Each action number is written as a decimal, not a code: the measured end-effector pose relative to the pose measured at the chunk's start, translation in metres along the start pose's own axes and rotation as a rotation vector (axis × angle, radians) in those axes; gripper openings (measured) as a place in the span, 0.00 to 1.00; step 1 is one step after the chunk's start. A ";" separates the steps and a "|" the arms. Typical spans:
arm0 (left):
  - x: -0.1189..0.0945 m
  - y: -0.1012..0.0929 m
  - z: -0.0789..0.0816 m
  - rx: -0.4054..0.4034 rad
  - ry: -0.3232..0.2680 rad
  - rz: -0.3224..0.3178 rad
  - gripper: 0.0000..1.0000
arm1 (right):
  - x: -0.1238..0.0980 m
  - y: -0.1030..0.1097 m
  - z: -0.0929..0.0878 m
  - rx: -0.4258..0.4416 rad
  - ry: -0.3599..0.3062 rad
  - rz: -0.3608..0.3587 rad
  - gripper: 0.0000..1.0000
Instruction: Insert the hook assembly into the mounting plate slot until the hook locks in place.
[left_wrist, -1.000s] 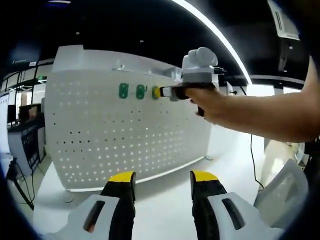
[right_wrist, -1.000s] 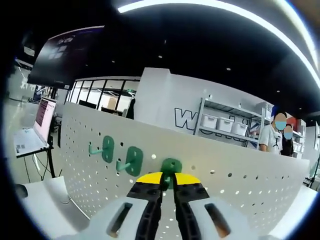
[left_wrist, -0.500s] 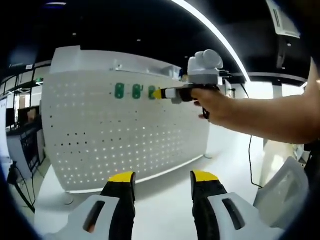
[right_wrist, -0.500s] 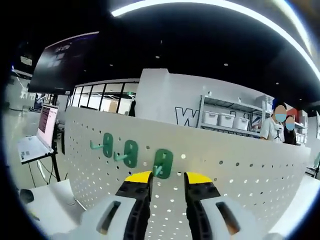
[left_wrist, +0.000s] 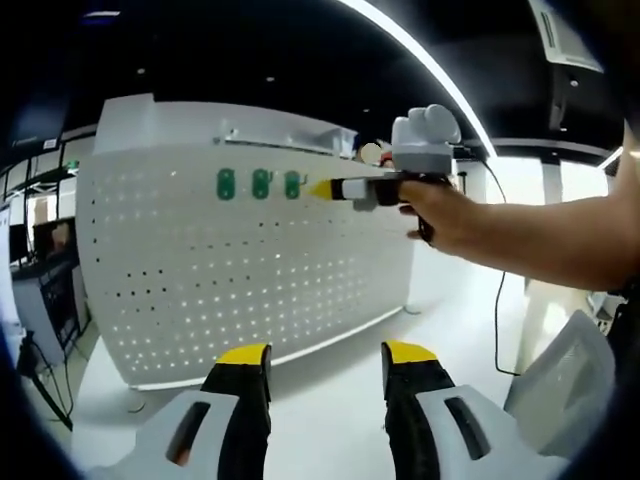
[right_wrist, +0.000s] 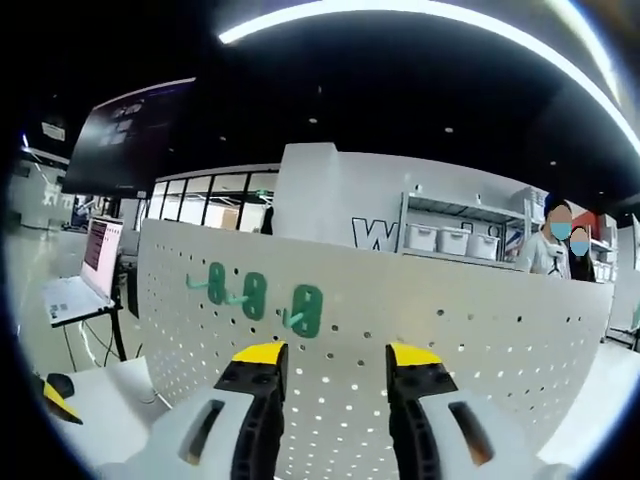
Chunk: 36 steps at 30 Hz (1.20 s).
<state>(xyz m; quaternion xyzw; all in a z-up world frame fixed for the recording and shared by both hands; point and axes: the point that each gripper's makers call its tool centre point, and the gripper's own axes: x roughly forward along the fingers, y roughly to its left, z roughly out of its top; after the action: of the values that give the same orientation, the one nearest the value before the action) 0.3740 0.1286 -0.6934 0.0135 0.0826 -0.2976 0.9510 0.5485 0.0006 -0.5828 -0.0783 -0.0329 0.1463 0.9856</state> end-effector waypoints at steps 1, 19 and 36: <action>0.000 -0.001 0.000 0.001 0.000 0.000 0.45 | -0.002 -0.001 -0.002 -0.005 0.003 0.003 0.38; -0.008 -0.009 0.004 0.008 0.005 0.023 0.45 | -0.054 0.018 -0.088 -0.024 0.184 0.157 0.40; -0.020 -0.010 0.000 -0.005 0.015 0.068 0.45 | -0.098 0.061 -0.174 0.067 0.454 0.378 0.37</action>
<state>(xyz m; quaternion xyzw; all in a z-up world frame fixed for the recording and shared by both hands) 0.3522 0.1312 -0.6900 0.0163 0.0901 -0.2650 0.9599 0.4533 0.0040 -0.7687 -0.0815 0.2084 0.3071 0.9250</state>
